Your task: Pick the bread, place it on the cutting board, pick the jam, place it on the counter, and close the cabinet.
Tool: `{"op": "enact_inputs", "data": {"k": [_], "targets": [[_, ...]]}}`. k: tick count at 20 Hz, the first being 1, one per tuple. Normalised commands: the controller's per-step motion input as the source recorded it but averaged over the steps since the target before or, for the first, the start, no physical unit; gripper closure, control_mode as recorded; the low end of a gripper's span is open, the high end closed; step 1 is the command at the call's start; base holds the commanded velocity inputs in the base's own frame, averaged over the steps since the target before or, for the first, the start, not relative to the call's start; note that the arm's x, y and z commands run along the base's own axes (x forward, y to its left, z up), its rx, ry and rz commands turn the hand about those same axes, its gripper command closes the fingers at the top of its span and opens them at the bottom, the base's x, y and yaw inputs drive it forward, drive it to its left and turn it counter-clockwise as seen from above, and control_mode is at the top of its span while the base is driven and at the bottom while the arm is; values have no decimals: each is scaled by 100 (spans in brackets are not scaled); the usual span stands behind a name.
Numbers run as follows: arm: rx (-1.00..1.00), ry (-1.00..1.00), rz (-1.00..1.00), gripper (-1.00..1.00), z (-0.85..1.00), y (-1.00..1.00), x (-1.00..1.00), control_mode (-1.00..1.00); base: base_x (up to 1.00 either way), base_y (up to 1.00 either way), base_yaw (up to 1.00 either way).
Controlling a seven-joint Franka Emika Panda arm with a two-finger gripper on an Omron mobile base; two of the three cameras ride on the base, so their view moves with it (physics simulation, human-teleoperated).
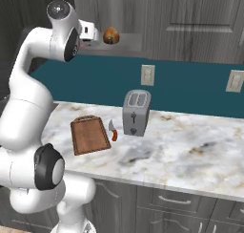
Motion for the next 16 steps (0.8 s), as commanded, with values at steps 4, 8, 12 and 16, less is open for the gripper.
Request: {"op": "enact_inputs", "data": {"k": [4, 8, 12, 16], "targets": [[0, -2, 1, -100, -1, 5, 37, -100, 0, 0, 0], [0, -1, 1, -100, -9, 7, 31, -100, 0, 0, 0], [0, 0, 0, -100, -11, 13, 31, -100, 0, 0, 0], [0, 0, 0, -100, -3, 9, 36, -100, 0, 0, 0]]}}
